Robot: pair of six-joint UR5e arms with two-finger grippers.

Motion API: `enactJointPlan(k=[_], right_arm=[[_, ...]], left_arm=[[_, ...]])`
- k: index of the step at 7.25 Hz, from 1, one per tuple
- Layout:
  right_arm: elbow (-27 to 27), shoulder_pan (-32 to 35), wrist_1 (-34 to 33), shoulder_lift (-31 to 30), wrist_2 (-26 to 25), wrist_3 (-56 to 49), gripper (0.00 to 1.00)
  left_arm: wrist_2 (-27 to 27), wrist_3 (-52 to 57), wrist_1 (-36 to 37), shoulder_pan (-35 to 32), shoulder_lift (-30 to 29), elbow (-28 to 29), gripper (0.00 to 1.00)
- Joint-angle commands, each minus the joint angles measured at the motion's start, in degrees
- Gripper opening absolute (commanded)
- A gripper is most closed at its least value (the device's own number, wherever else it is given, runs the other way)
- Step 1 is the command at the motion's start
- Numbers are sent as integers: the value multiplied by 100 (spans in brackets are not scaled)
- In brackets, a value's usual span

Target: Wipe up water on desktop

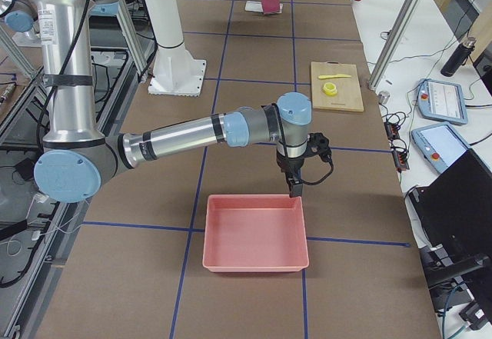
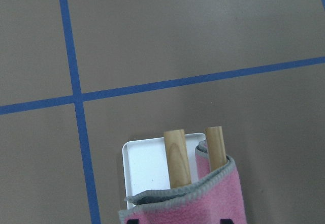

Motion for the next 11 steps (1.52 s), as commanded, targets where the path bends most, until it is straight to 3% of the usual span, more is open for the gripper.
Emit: enactJointPlan(k=[1, 3, 4, 5, 7, 9, 11], right_arm=[[-2, 4, 2, 0, -1, 0, 100], [-2, -5, 2, 0, -1, 0, 100], [-2, -5, 2, 0, -1, 0, 100], [-2, 4, 2, 0, -1, 0, 100], [-2, -5, 2, 0, -1, 0, 100], [-2, -5, -7, 0, 8, 0, 100], [-2, -5, 2, 0, 8, 0, 100]], left_arm=[[0, 9, 0, 22, 0, 13, 41], [0, 9, -114, 22, 0, 65, 15], [0, 26, -114, 22, 0, 74, 6], [0, 53, -132, 13, 0, 75, 3], [-17, 53, -193, 13, -9, 92, 4], [-69, 53, -193, 13, -9, 83, 17], [-263, 62, -202, 4, -18, 101, 17]])
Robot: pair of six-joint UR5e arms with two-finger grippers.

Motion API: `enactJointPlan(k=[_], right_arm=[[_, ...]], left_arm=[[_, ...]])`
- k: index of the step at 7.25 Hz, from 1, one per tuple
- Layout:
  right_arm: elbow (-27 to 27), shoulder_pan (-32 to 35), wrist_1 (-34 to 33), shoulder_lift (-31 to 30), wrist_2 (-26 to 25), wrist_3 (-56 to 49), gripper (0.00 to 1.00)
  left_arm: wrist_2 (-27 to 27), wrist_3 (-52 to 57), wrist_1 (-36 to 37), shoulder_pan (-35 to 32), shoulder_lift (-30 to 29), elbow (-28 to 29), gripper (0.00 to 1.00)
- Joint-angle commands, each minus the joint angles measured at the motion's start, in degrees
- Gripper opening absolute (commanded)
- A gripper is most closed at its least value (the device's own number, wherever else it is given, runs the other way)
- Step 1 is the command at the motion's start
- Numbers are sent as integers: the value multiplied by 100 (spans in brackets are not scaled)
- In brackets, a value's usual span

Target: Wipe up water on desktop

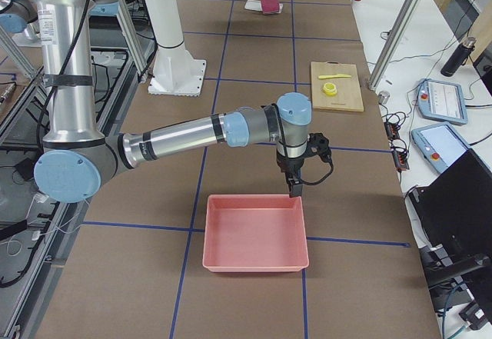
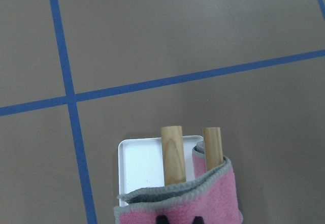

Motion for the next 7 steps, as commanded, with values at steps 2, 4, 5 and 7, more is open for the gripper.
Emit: enactJointPlan(k=[2, 4, 5, 7], right_arm=[[0, 0, -6, 0, 0, 0, 100], [9, 0, -6, 0, 9, 0, 100], [9, 0, -7, 0, 18, 0, 100], [9, 0, 2, 0, 18, 9, 100]], left_arm=[[-72, 12, -6, -5, -12, 7, 18], [-55, 12, 2, -14, -30, 7, 15], [-46, 12, 2, -23, -30, 7, 0], [-28, 12, 2, -49, -47, 7, 0]])
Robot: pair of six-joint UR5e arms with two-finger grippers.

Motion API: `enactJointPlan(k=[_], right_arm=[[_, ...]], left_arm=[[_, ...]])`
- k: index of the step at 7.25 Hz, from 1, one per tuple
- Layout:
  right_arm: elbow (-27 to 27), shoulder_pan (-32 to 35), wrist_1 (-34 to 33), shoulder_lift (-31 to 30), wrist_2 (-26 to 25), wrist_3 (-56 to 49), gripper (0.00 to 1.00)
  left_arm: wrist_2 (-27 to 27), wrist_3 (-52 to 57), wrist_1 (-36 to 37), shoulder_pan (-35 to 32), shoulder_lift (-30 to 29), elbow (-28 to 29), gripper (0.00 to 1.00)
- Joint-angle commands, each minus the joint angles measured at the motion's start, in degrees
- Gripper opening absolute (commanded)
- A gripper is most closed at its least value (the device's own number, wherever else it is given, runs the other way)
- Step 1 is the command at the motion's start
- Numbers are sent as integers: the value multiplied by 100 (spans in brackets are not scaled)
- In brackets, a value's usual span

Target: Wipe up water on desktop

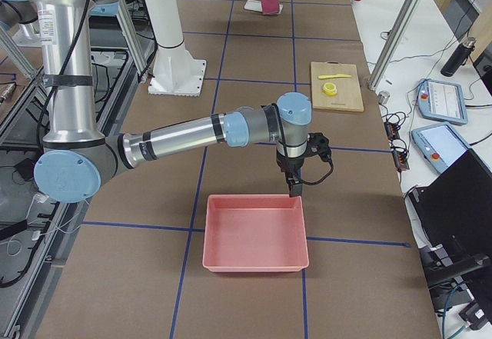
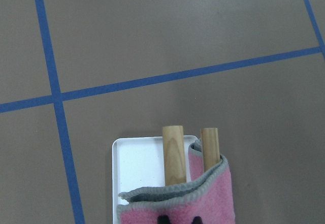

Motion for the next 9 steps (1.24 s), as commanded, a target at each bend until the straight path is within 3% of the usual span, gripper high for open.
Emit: enactJointPlan(k=[1, 4, 9], right_arm=[[0, 0, -6, 0, 2, 3, 100], [9, 9, 3, 0, 2, 3, 100], [79, 0, 12, 78, 19, -14, 100]], left_arm=[[21, 0, 18, -30, -17, -8, 0], [-14, -9, 61, -153, -35, -35, 0], [12, -471, 141, -479, -736, -26, 0]])
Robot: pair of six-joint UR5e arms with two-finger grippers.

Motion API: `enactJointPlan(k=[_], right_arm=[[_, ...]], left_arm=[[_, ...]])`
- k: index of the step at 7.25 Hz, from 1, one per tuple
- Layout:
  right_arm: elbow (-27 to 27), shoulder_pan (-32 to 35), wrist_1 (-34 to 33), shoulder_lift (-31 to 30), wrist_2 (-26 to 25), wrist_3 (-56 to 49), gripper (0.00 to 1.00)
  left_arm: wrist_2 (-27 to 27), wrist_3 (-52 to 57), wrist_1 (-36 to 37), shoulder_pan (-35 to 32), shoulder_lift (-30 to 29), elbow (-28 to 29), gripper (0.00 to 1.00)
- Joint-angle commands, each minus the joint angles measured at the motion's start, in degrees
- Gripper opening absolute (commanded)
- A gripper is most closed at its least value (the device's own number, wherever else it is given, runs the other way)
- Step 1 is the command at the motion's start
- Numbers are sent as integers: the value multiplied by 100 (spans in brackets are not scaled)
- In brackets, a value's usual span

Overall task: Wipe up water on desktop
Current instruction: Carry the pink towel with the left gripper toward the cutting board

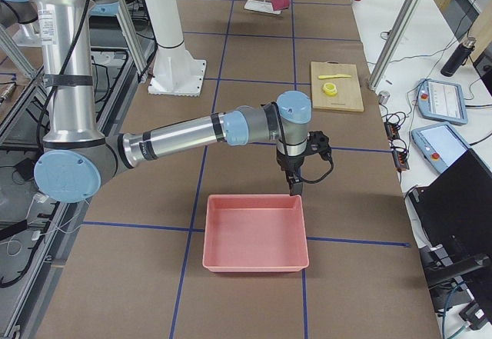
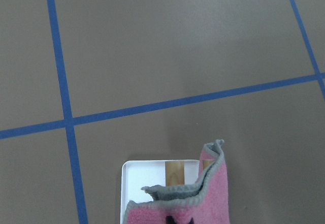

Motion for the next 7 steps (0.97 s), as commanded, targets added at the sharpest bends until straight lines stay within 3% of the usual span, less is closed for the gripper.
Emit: enactJointPlan(k=[1, 4, 5, 6, 7], right_arm=[[194, -9, 7, 76, 8, 2, 100], [642, -428, 138, 251, 131, 396, 100], [601, -614, 887, 260, 140, 432, 100], [583, -920, 1434, 278, 148, 1129, 99], [574, -1306, 2084, 330, 88, 2014, 99]], left_arm=[[0, -883, -53, -55, -516, -30, 0], [17, -2210, -80, 6, -967, -239, 0], [17, -2721, -80, 41, -1037, -467, 0], [148, -3291, -80, 285, -1125, -704, 0], [628, -3932, -71, 697, -1195, -976, 0]])
